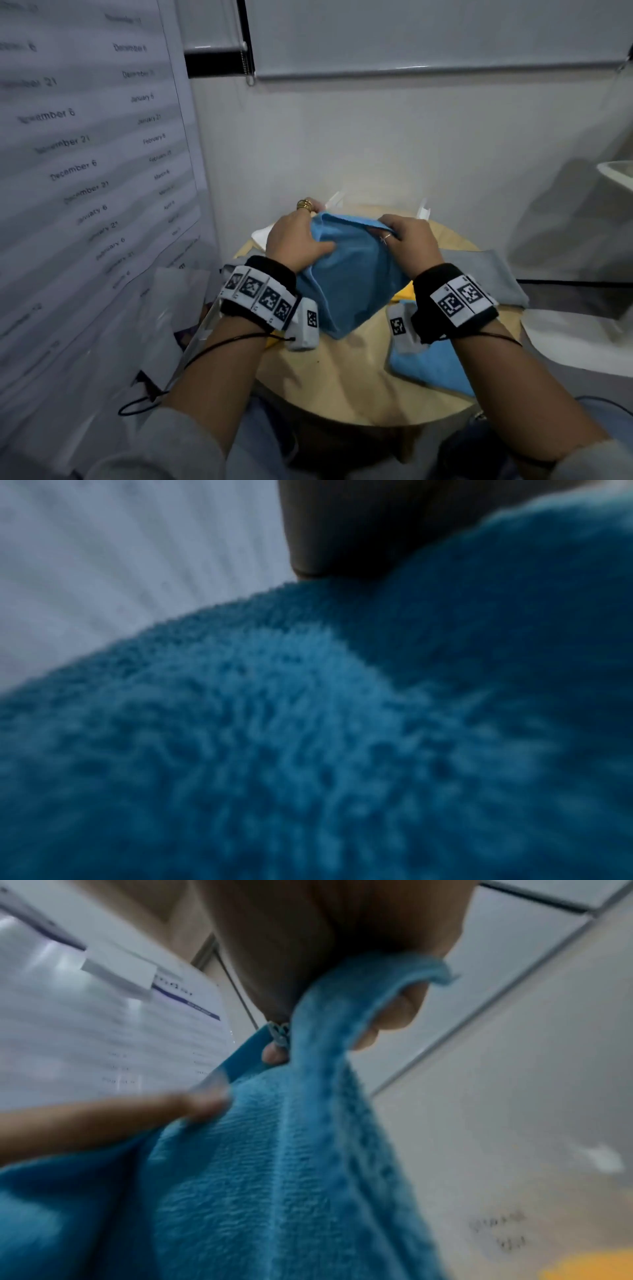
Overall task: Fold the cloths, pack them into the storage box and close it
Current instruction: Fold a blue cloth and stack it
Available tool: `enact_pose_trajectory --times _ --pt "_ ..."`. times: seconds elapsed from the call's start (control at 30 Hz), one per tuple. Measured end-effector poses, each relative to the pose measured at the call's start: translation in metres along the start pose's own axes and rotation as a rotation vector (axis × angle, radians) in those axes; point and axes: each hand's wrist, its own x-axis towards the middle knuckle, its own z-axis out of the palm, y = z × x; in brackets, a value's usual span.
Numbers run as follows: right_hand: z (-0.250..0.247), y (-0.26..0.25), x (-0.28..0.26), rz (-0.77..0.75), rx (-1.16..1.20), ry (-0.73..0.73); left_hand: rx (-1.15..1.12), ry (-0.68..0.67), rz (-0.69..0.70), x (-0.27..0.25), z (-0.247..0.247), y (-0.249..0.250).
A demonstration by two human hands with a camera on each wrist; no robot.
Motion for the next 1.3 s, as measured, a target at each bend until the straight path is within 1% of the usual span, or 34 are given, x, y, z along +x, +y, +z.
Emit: enact_pose_trajectory --times 0.03,0.07,0.13,0.2,0.23,0.3,0.33,0.37,0.43,0.47,0.5,0.53,0.57,0.6,0.63,0.67,0.7,0.73,0.77,0.8,0.87,0.93,0.97,1.03,1.1,1.2,1.3 --pt "-0.008 -0.002 0.000 -0.002 -0.050 0.022 0.181 0.003 0.039 -0.002 0.001 -0.001" --pt "-0.015 -0.002 0.001 0.014 -0.103 0.046 0.288 -0.010 0.050 -0.003 0.000 -0.003" --pt "-0.032 -0.005 -0.003 0.065 -0.218 0.082 0.364 -0.036 0.025 -0.009 -0.002 -0.009" --pt "-0.044 -0.003 -0.008 0.061 -0.290 0.054 0.365 -0.010 -0.032 -0.015 -0.010 -0.015" --pt "-0.047 0.000 -0.012 0.054 -0.317 0.017 0.343 0.027 -0.061 -0.019 -0.015 -0.019" --pt "-0.053 0.005 -0.022 0.094 -0.369 -0.022 0.266 0.117 -0.096 -0.027 -0.025 -0.024" --pt "-0.056 0.006 -0.028 0.123 -0.387 0.000 0.226 0.158 -0.100 -0.033 -0.032 -0.023" --pt "-0.059 0.005 -0.035 0.147 -0.411 0.054 0.197 0.202 -0.097 -0.039 -0.039 -0.021" --pt "-0.068 -0.001 -0.048 0.186 -0.453 0.216 0.165 0.329 -0.094 -0.054 -0.057 -0.013" --pt "-0.074 -0.005 -0.053 0.192 -0.415 0.309 0.126 0.405 -0.091 -0.062 -0.068 -0.007" --pt "-0.082 -0.011 -0.057 0.179 -0.340 0.403 0.039 0.465 -0.079 -0.068 -0.078 -0.001" --pt "-0.088 -0.014 -0.059 0.152 -0.238 0.486 -0.104 0.499 -0.045 -0.073 -0.089 0.005" --pt "-0.095 -0.019 -0.061 0.111 -0.131 0.561 -0.279 0.498 0.003 -0.078 -0.098 0.011" --pt "-0.099 -0.024 -0.063 0.082 -0.029 0.627 -0.459 0.468 0.048 -0.082 -0.107 0.017" --pt "-0.103 -0.030 -0.065 0.064 0.080 0.667 -0.619 0.425 0.071 -0.086 -0.113 0.022" --pt "-0.105 -0.037 -0.067 0.078 0.204 0.673 -0.735 0.382 0.070 -0.088 -0.118 0.025" --pt "-0.105 -0.043 -0.069 0.111 0.322 0.647 -0.797 0.341 0.045 -0.088 -0.120 0.026" --pt "-0.103 -0.045 -0.070 0.151 0.414 0.610 -0.808 0.300 -0.005 -0.087 -0.121 0.024" --pt "-0.099 -0.044 -0.068 0.191 0.463 0.570 -0.770 0.258 -0.075 -0.085 -0.120 0.019" --pt "-0.093 -0.036 -0.063 0.236 0.455 0.515 -0.680 0.216 -0.153 -0.080 -0.116 0.012" --pt "-0.077 -0.016 -0.049 0.320 0.353 0.395 -0.399 0.138 -0.270 -0.068 -0.104 -0.011" --pt "-0.058 0.008 -0.030 0.392 0.205 0.258 -0.140 0.068 -0.315 -0.053 -0.084 -0.038" --pt "-0.047 0.020 -0.021 0.423 0.104 0.166 -0.033 0.032 -0.319 -0.045 -0.073 -0.050" --pt "-0.024 0.038 -0.006 0.463 -0.080 -0.028 0.135 -0.021 -0.318 -0.031 -0.050 -0.071" --pt "0.001 0.055 0.009 0.465 -0.154 -0.156 0.216 -0.050 -0.335 -0.014 -0.030 -0.093" --pt "0.034 0.078 0.032 0.470 -0.170 -0.189 0.229 -0.069 -0.381 0.016 -0.007 -0.125" --pt "0.057 0.096 0.055 0.470 -0.147 -0.138 0.161 -0.043 -0.377 0.045 0.007 -0.148"
